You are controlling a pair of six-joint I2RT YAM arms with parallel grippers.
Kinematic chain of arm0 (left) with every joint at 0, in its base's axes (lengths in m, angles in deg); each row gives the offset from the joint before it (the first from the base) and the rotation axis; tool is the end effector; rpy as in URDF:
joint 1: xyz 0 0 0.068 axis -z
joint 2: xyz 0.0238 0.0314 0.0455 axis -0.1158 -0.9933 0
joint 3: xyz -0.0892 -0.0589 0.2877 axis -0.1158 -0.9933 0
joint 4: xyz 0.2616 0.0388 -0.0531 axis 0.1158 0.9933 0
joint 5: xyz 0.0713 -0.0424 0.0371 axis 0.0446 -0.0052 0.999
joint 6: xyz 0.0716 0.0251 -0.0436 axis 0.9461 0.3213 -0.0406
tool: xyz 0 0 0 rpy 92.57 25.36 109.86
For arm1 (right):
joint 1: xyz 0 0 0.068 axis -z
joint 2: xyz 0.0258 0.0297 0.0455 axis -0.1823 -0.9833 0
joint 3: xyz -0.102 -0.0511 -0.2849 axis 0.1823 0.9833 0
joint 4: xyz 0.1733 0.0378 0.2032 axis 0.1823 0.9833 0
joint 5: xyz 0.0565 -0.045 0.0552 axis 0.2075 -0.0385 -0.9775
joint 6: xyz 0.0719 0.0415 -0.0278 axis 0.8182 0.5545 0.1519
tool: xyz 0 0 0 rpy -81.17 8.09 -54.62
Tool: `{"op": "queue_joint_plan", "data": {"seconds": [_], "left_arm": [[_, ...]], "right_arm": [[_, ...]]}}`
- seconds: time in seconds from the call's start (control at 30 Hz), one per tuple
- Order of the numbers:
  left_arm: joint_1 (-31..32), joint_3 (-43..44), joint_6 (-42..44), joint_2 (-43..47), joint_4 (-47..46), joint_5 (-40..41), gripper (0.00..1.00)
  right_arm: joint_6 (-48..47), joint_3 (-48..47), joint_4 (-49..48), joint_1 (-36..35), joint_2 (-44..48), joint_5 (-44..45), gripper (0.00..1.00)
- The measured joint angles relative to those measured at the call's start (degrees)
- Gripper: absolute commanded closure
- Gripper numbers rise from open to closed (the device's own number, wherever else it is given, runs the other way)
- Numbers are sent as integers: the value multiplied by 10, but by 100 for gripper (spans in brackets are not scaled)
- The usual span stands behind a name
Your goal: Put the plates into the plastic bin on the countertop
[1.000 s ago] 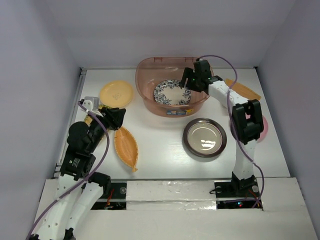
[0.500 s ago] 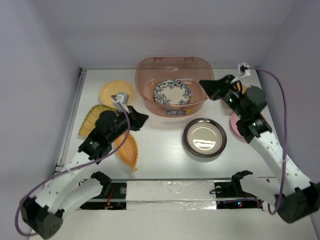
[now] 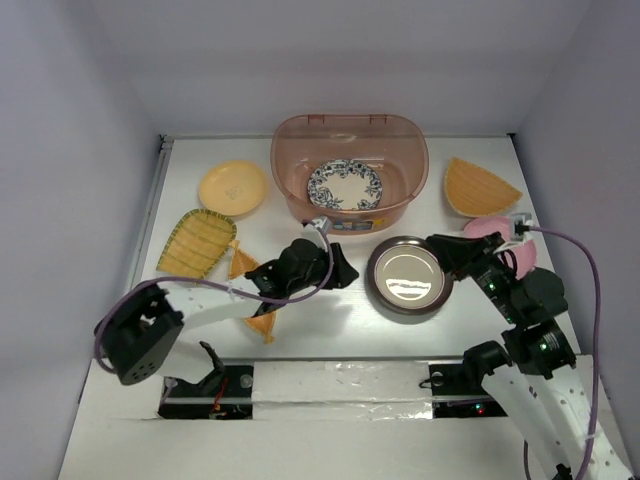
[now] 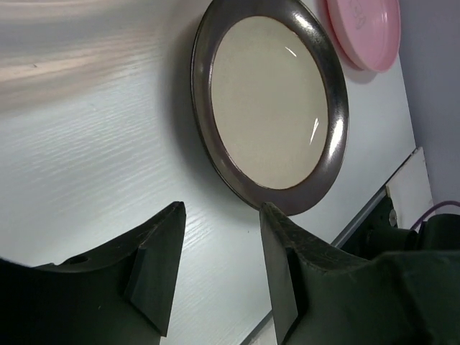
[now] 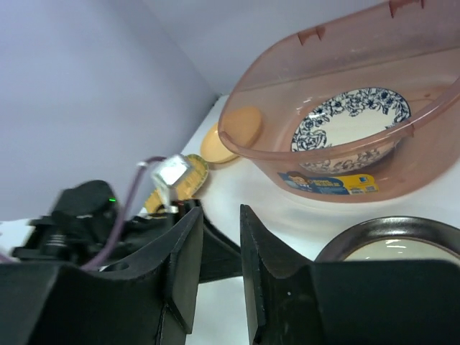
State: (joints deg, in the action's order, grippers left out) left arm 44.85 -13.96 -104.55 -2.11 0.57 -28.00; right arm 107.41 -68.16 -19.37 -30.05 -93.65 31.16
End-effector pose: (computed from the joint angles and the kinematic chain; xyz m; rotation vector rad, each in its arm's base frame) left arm 0.1981 -0.2546 0.2324 0.2226 2.0628 -1.0976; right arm 0.1123 0.0580 0.3513 0.0046 1.5364 0.9179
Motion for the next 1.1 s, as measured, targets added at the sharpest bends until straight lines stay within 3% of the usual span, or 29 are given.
{"op": "queue_joint_plan", "data": {"seconds": [0.17, 0.8, 0.97, 1.1], "left_arm": [[16, 0, -42, -87, -77, -2, 55], [24, 51, -132, -312, -266, -4, 65], [24, 52, -142, -326, -288, -5, 75], [24, 52, -155, -332, -299, -3, 100]], "right_arm": [[0, 9, 35, 0, 54, 3, 66], [5, 46, 69, 0, 49, -3, 66], [7, 51, 68, 0, 44, -3, 66], [13, 55, 66, 0, 43, -3, 66]]}}
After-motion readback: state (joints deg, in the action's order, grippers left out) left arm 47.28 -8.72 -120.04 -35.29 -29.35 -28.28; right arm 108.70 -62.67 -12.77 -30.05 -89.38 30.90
